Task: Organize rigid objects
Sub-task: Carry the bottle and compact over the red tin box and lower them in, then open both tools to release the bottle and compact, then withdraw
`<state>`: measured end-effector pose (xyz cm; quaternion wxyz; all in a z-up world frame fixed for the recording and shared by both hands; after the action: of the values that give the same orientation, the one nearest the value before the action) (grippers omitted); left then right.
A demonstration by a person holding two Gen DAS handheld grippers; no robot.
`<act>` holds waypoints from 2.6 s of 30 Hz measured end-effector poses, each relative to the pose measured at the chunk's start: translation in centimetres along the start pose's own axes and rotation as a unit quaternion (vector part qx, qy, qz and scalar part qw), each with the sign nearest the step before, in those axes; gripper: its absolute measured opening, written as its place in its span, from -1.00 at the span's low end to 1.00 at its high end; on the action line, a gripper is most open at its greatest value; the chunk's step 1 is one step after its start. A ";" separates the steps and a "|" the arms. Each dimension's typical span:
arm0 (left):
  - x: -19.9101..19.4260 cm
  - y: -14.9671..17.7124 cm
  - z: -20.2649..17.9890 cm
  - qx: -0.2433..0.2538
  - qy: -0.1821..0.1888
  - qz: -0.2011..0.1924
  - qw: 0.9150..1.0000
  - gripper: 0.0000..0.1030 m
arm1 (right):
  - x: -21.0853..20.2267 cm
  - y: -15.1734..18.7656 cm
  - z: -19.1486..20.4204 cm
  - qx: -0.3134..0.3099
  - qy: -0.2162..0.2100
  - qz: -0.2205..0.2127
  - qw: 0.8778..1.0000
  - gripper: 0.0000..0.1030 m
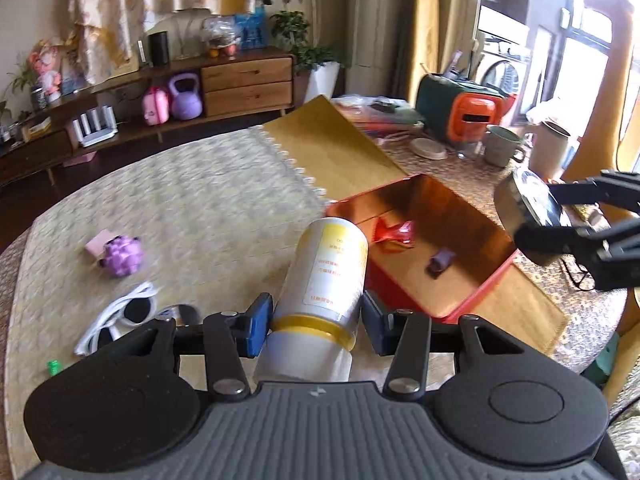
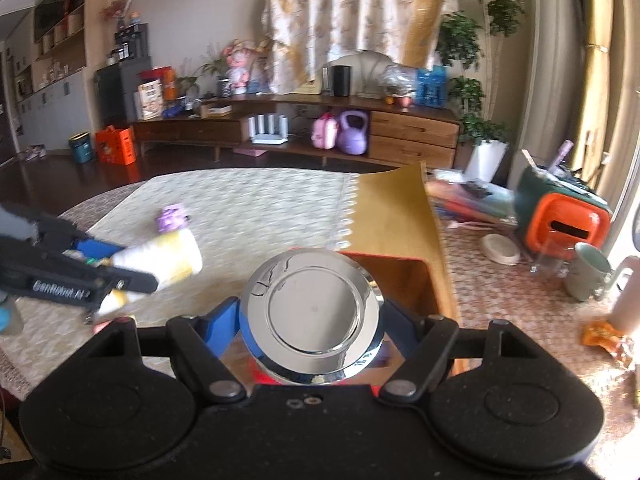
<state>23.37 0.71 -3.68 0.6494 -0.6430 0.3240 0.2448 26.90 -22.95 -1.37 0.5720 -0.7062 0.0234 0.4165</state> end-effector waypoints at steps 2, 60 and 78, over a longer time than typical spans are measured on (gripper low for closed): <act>0.6 -0.5 -1.2 0.004 0.005 0.001 1.000 -0.08 | 0.3 0.0 -1.2 0.005 0.009 0.000 1.000 0.48; 14.7 -4.3 -9.1 -0.003 0.027 0.059 0.998 -0.26 | 15.4 0.2 -7.6 0.092 -0.009 0.088 0.992 0.56; 10.0 -3.6 -8.0 -0.018 0.070 0.033 0.997 -0.06 | 8.9 -0.3 -6.2 0.094 -0.024 0.060 0.993 0.57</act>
<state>31.84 -8.39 -8.28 0.6055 -0.6589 0.3848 0.2261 36.32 -24.04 -6.63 0.6104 -0.6363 0.0908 0.4628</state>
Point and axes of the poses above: each gripper's, at about its wrist camera, not at the fingertips, and x roughly the way its jaws point, z to its left, y to its underside, the point moved 2 cm from there along x, roughly the way its jaws point, and after that the axes turned 4 degrees about z, right-handed, at the moved point
